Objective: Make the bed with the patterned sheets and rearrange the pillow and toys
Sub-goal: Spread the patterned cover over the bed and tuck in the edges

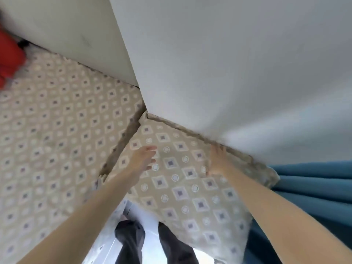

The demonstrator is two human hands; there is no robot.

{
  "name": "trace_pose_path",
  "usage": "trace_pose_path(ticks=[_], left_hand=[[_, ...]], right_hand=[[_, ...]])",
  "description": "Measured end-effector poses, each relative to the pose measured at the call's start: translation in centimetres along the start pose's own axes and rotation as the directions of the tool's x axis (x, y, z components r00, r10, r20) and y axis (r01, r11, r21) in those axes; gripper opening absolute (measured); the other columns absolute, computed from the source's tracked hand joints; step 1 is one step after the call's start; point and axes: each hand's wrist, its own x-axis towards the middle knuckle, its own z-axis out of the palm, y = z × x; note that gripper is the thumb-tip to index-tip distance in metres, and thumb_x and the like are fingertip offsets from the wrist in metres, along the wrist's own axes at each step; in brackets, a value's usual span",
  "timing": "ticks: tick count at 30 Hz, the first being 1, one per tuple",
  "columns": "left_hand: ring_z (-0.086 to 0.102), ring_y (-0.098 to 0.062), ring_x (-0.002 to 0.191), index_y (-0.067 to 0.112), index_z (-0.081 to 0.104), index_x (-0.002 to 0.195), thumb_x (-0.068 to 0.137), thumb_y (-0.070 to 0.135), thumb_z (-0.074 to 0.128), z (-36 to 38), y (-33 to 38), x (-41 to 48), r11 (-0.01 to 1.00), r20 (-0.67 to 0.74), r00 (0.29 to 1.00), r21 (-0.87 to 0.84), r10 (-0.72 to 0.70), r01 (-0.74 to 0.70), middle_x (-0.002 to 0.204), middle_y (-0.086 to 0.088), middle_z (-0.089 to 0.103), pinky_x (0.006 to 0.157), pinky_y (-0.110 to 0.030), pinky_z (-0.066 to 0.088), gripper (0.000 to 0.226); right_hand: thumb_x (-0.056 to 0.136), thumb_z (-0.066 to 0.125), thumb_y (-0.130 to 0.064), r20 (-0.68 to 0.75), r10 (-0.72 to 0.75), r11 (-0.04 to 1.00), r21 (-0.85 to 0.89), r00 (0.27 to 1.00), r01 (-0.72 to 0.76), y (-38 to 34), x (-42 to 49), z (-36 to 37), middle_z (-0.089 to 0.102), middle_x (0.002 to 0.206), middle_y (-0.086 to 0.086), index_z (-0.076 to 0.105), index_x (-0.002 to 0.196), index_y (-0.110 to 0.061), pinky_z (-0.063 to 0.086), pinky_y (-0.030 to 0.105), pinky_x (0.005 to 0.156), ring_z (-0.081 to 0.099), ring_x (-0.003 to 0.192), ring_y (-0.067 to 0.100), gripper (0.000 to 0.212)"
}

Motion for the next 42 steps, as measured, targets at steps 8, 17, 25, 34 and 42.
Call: trace_pose_path(ticks=[8,17,25,34,42], left_hand=[[0.059,-0.015,0.089,0.021,0.061,0.113,0.095,0.014,0.047,-0.3,-0.6,1.5,0.999,-0.023,1.000,0.049,-0.003,0.004,0.109,-0.003,0.061,0.072,-0.028,0.046,0.024],[0.051,-0.019,0.117,0.025,0.053,0.127,0.095,0.015,0.045,-1.7,1.3,-1.2,0.916,0.019,0.963,0.302,0.271,-0.264,0.133,0.001,0.050,0.090,-0.029,0.040,0.035],[-0.014,-0.026,0.145,0.043,-0.009,0.147,0.074,0.006,0.074,-9.5,1.2,-8.7,0.328,0.162,0.829,0.865,0.536,-0.380,0.154,0.011,-0.028,0.114,-0.049,0.024,0.117],[-0.026,-0.027,0.142,0.036,0.004,0.150,0.060,0.054,0.080,-22.9,-2.9,-18.1,0.233,-0.076,0.901,0.972,0.426,-0.029,0.155,0.006,-0.026,0.108,-0.064,-0.013,0.119],[0.044,-0.014,0.121,0.033,0.044,0.114,0.070,0.056,0.071,-37.0,-10.1,-25.2,0.552,-0.324,0.878,0.829,0.353,0.084,0.115,0.014,0.053,0.107,-0.059,0.012,0.057]], right_hand=[[0.056,0.087,-0.032,-0.055,-0.019,0.997,-0.073,0.998,0.015,-0.5,1.6,0.5,0.049,0.128,0.008,0.042,0.130,-0.007,0.044,0.035,0.095,0.047,0.121,0.026,0.090],[0.060,0.083,-0.028,0.178,-0.301,0.950,0.141,0.937,0.278,-3.6,-3.6,-3.0,0.061,0.075,0.001,0.060,0.077,-0.008,0.040,0.024,0.054,0.062,0.072,0.019,0.035],[0.069,0.080,-0.019,0.286,-0.558,0.814,0.007,0.779,0.581,-11.8,-12.9,-8.8,0.070,0.088,0.013,0.060,0.100,-0.002,0.054,0.035,0.069,0.066,0.074,0.023,0.041],[0.065,0.084,-0.023,0.394,-0.741,0.499,-0.220,0.544,0.838,-25.2,-23.0,-13.6,0.066,0.113,0.005,0.059,0.114,-0.011,0.051,0.036,0.091,0.062,0.100,0.020,0.056],[0.059,0.087,-0.030,0.546,-0.734,0.356,-0.197,0.404,0.913,-41.2,-30.1,-11.9,0.072,0.093,0.008,0.058,0.102,-0.037,0.055,0.025,0.055,0.066,0.064,0.011,0.052]])
